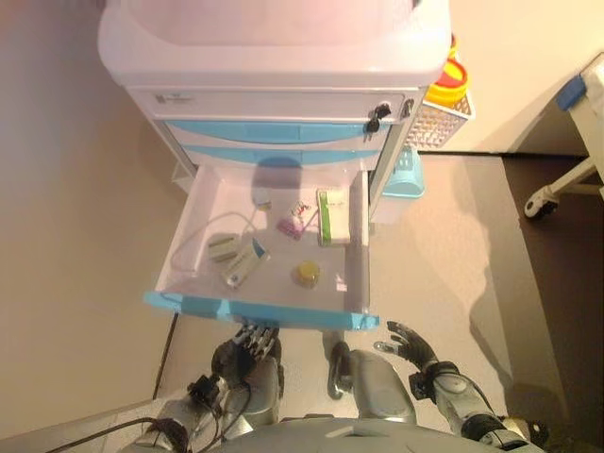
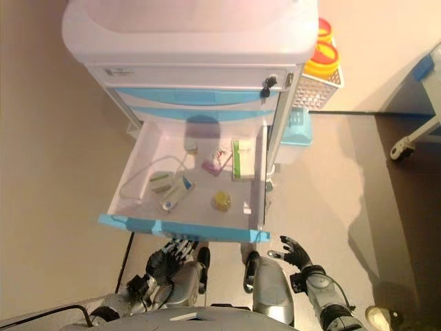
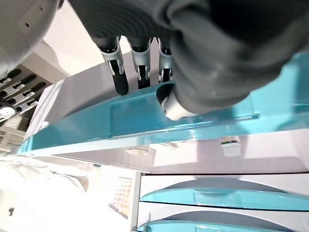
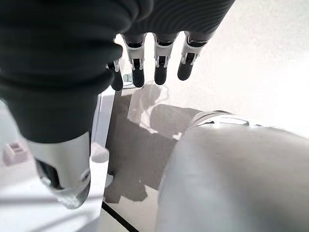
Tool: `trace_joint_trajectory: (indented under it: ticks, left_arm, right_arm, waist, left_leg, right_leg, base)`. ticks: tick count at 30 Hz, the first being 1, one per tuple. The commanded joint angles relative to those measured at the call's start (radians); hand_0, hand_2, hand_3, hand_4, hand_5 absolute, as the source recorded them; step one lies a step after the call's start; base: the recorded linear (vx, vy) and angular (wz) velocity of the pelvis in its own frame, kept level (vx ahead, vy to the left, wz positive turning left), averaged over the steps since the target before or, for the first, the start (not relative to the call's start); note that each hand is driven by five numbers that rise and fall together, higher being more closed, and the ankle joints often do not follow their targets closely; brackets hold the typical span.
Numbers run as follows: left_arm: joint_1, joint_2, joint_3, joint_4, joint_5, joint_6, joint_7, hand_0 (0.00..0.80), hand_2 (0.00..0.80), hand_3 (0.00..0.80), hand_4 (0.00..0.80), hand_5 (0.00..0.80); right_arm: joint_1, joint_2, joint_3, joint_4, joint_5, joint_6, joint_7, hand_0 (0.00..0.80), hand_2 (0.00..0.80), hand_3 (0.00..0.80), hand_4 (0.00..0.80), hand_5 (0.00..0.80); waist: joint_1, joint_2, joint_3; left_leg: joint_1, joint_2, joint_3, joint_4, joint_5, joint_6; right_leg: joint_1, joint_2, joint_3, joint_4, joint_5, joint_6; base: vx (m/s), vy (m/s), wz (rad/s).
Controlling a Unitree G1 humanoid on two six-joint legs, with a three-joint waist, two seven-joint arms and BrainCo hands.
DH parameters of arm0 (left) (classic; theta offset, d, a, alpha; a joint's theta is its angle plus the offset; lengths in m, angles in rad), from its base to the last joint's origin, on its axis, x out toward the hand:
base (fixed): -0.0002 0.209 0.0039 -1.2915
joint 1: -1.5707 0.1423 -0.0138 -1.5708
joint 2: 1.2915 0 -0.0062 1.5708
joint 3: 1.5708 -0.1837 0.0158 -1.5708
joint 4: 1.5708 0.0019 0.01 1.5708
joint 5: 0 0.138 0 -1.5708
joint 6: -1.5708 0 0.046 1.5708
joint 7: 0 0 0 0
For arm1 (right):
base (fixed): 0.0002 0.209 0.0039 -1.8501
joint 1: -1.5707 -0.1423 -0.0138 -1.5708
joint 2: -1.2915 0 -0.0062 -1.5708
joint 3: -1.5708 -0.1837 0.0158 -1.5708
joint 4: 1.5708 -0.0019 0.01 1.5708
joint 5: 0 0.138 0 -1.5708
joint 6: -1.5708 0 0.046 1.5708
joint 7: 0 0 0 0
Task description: Open the drawer and pick up the medicine
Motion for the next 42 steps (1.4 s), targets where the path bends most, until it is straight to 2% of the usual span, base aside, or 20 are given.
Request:
trace_joint_trajectory:
  ticks: [1,2,3,8,9,10,11,12,17,21,26,27,30,32,33,37,40,42]
  left_arm:
    - [0.269,-0.026,0.095,-0.162,-0.089,-0.018,-0.303,0.8,0.8,0.8,0.8,0.8]
    - [0.265,-0.024,0.094,-0.153,-0.089,-0.036,-0.268,0.317,0.317,0.317,0.317,0.317]
    - [0.252,-0.018,0.094,-0.132,-0.085,-0.079,-0.183,0.0,0.0,0.0,0.0,0.0]
    - [0.21,-0.01,0.089,-0.061,-0.076,-0.226,0.113,0.0,0.0,0.0,0.0,0.0]
    - [0.196,-0.003,0.089,-0.022,-0.033,-0.281,0.237,0.0,0.0,0.0,0.0,0.0]
    - [0.189,-0.001,0.093,0.0,-0.007,-0.312,0.29,0.0,0.0,0.0,0.0,0.0]
    - [0.174,0.007,0.107,0.044,0.089,-0.381,0.4,0.0,0.0,0.0,0.0,0.0]
    - [0.164,0.012,0.117,0.065,0.137,-0.404,0.44,0.0,0.0,0.0,0.0,0.0]
    - [0.131,0.027,0.123,0.143,0.326,-0.438,0.566,0.0,0.0,0.0,0.0,0.0]
    - [0.115,0.043,0.106,0.176,0.42,-0.416,0.649,0.0,0.0,0.0,0.0,0.0]
    - [0.102,0.078,0.08,0.198,0.558,-0.395,0.704,0.0,0.0,0.0,0.0,0.0]
    - [0.101,0.083,0.069,0.197,0.591,-0.396,0.709,0.0,0.0,0.0,0.0,0.0]
    - [0.115,0.088,-0.009,0.167,0.682,-0.414,0.743,0.0,0.0,0.0,0.0,0.0]
    - [0.124,0.088,-0.038,0.152,0.73,-0.428,0.752,0.0,0.0,0.0,0.0,0.0]
    - [0.129,0.084,-0.052,0.148,0.748,-0.439,0.759,0.0,0.0,0.0,0.0,0.0]
    - [0.149,0.061,-0.055,0.135,0.769,-0.448,0.775,0.0,0.0,0.0,0.0,0.0]
    - [0.154,0.046,-0.044,0.132,0.776,-0.44,0.782,0.0,0.0,0.0,0.0,0.0]
    - [0.157,0.038,-0.041,0.15,0.794,-0.448,0.779,0.0,0.0,0.0,0.0,0.0]
  right_arm:
    - [0.06,-0.007,-0.041,0.05,-0.024,-0.051,-0.021,0.0,0.0,0.0,0.0,0.0]
    - [0.058,-0.006,-0.042,0.058,-0.026,-0.051,-0.027,0.0,0.0,0.0,0.0,0.0]
    - [0.057,-0.002,-0.047,0.075,-0.034,-0.049,-0.038,0.0,0.0,0.0,0.0,0.0]
    - [0.053,0.003,-0.073,0.145,-0.071,-0.016,-0.085,0.0,0.0,0.0,0.0,0.0]
    - [0.054,0.003,-0.084,0.172,-0.089,-0.006,-0.099,0.0,0.0,0.0,0.0,0.0]
    - [0.054,0.004,-0.088,0.184,-0.095,-0.003,-0.105,0.0,0.0,0.0,0.0,0.0]
    - [0.057,0.008,-0.097,0.211,-0.102,0.005,-0.116,0.0,0.0,0.0,0.0,0.0]
    - [0.058,0.007,-0.104,0.227,-0.104,0.007,-0.122,0.0,0.0,0.0,0.0,0.0]
    - [0.068,-0.002,-0.146,0.295,-0.116,0.021,-0.179,0.0,0.0,0.0,0.0,0.0]
    - [0.069,-0.013,-0.176,0.313,-0.106,0.047,-0.236,0.0,0.0,0.0,0.0,0.0]
    - [0.041,-0.076,-0.247,0.278,-0.03,0.007,-0.391,0.0,0.0,0.0,0.0,0.0]
    - [0.033,-0.089,-0.261,0.251,-0.017,-0.01,-0.416,0.0,0.0,0.0,0.0,0.0]
    - [0.001,-0.147,-0.294,0.015,-0.026,-0.084,-0.506,0.0,0.0,0.0,0.0,0.0]
    - [-0.006,-0.167,-0.285,-0.171,-0.038,-0.087,-0.517,0.0,0.0,0.0,0.0,0.0]
    - [-0.006,-0.173,-0.273,-0.3,-0.058,-0.057,-0.521,0.0,0.0,0.0,0.0,0.0]
    - [-0.024,-0.208,-0.216,-0.706,-0.184,-0.061,-0.428,0.0,0.0,0.0,0.0,0.0]
    - [-0.055,-0.24,-0.172,-0.814,-0.268,-0.084,-0.353,0.0,0.0,0.0,0.0,0.0]
    - [-0.091,-0.294,-0.097,-0.871,-0.332,-0.114,-0.283,0.0,0.0,0.0,0.0,0.0]
  waist:
    - [0.07,0.002,-0.11]
    - [0.067,0.0,-0.115]
    - [0.061,-0.003,-0.125]
    - [0.041,-0.012,-0.158]
    - [0.035,-0.015,-0.167]
    - [0.034,-0.016,-0.171]
    - [0.029,-0.018,-0.181]
    - [0.026,-0.02,-0.186]
    - [0.014,-0.024,-0.213]
    - [0.008,-0.031,-0.227]
    - [0.005,-0.044,-0.239]
    - [0.005,-0.046,-0.239]
    - [-0.006,-0.051,-0.24]
    - [-0.015,-0.051,-0.239]
    - [-0.021,-0.051,-0.238]
    - [-0.039,-0.053,-0.242]
    - [-0.032,-0.054,-0.249]
    - [-0.018,-0.059,-0.258]
  left_leg:
    - [0.009,-0.104,0.052,0.052,-0.089,0.106]
    - [0.014,-0.104,0.054,0.046,-0.087,0.106]
    - [0.023,-0.103,0.057,0.031,-0.083,0.106]
    - [0.047,-0.101,0.054,-0.036,-0.055,0.1]
    - [0.05,-0.101,0.05,-0.055,-0.043,0.097]
    - [0.053,-0.101,0.048,-0.067,-0.037,0.096]
    - [0.057,-0.101,0.045,-0.087,-0.027,0.094]
    - [0.06,-0.101,0.044,-0.099,-0.021,0.092]
    - [0.079,-0.103,0.045,-0.166,0.002,0.088]
    - [0.094,-0.1,0.058,-0.209,0.012,0.089]
    - [0.113,-0.092,0.073,-0.259,0.026,0.088]
    - [0.115,-0.089,0.076,-0.268,0.029,0.088]
    - [0.121,-0.077,0.094,-0.307,0.04,0.09]
    - [0.12,-0.074,0.1,-0.323,0.045,0.09]
    - [0.118,-0.073,0.104,-0.328,0.046,0.09]
    - [0.112,-0.067,0.122,-0.337,0.044,0.087]
    - [0.107,-0.064,0.126,-0.338,0.043,0.084]
    - [0.102,-0.062,0.121,-0.343,0.043,0.081]
  right_leg:
    - [0.111,-0.03,0.039,-0.061,0.034,0.058]
    - [0.113,-0.028,0.041,-0.067,0.037,0.06]
    - [0.116,-0.025,0.046,-0.086,0.046,0.065]
    - [0.125,-0.013,0.072,-0.168,0.09,0.081]
    - [0.126,-0.01,0.083,-0.195,0.106,0.086]
    - [0.129,-0.008,0.088,-0.208,0.113,0.089]
    - [0.13,-0.006,0.095,-0.231,0.127,0.094]
    - [0.132,-0.005,0.101,-0.245,0.135,0.097]
    - [0.145,0.0,0.128,-0.321,0.179,0.112]
    - [0.149,0.002,0.14,-0.365,0.21,0.126]
    - [0.154,0.003,0.156,-0.412,0.248,0.145]
    - [0.154,0.004,0.159,-0.418,0.254,0.148]
    - [0.142,0.007,0.175,-0.433,0.272,0.156]
    - [0.13,0.006,0.181,-0.437,0.279,0.159]
    - [0.124,0.006,0.184,-0.438,0.281,0.161]
    - [0.104,-0.004,0.188,-0.441,0.28,0.173]
    - [0.1,-0.011,0.182,-0.442,0.276,0.176]
    - [0.101,-0.015,0.175,-0.446,0.271,0.176]
  base:
    - [0.0,0.0,0.0]
    - [0.0,0.0,0.0]
    - [0.0,0.0,0.0]
    - [0.005,-0.001,-0.04]
    - [0.009,-0.004,-0.21]
    - [0.01,-0.005,-0.21]
    - [0.007,-0.002,-0.15]
    - [0.005,-0.002,-0.07]
    - [-0.008,0.01,-0.05]
    - [-0.028,0.006,0.03]
    - [-0.03,-0.007,-0.16]
    - [-0.054,-0.019,-0.17]
    - [-0.082,0.006,-0.22]
    - [-0.093,0.033,-0.22]
    - [-0.086,0.049,-0.1]
    - [-0.059,0.061,-0.09]
    - [-0.006,0.039,-0.02]
    - [0.01,0.02,0.09]
